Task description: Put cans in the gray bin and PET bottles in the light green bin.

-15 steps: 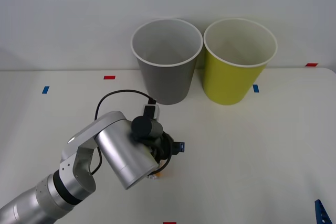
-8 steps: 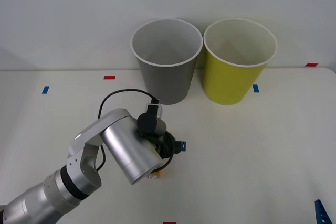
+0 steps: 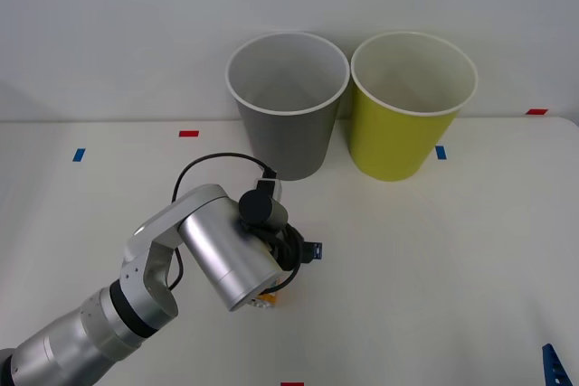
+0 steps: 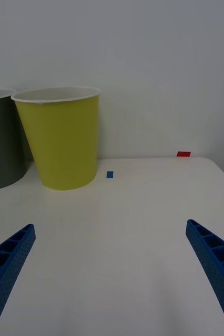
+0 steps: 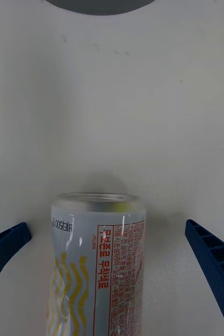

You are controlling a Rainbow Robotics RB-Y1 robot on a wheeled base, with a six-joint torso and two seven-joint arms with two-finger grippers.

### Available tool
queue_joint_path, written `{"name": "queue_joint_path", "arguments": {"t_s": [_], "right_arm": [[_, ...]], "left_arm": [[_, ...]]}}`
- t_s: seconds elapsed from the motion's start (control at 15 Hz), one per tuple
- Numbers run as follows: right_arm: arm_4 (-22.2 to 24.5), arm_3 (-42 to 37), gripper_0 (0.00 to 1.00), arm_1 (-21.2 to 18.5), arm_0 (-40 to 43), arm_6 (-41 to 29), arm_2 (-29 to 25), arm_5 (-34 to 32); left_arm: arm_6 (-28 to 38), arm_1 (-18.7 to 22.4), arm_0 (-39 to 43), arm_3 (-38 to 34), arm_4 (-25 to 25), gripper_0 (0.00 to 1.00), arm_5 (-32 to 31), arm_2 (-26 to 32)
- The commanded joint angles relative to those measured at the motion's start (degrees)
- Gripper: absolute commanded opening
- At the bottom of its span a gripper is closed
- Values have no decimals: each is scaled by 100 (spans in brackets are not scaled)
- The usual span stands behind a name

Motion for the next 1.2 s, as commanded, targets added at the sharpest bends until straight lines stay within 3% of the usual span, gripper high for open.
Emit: {"name": "queue_joint_path", "arguments": {"t_s": [0.07, 0.13, 0.2, 0.27, 0.33, 0.93, 1.07, 1.2], "right_arm": [[0, 0, 100, 0, 0, 0, 0, 0], [0, 0, 100, 0, 0, 0, 0, 0], [0, 0, 100, 0, 0, 0, 0, 0], [0, 0, 100, 0, 0, 0, 0, 0], [0, 0, 100, 0, 0, 0, 0, 0], [0, 0, 100, 0, 0, 0, 0, 0], [0, 0, 100, 0, 0, 0, 0, 0], [0, 0, 100, 0, 0, 0, 0, 0]], "left_arm": [[-36, 30, 0, -6, 88, 100, 5, -7], [-45, 56, 0, -6, 132, 93, 5, -7], [-53, 74, 9, 2, 132, 71, 5, -7], [-71, 91, 9, -6, 132, 15, 5, 2], [-106, 83, 0, -6, 132, 0, 5, -7], [-106, 162, 18, -138, 62, 0, 5, -7], [-89, 258, 80, -411, -175, 0, 5, 2], [-115, 346, 361, -982, -896, 0, 5, -7]]}}
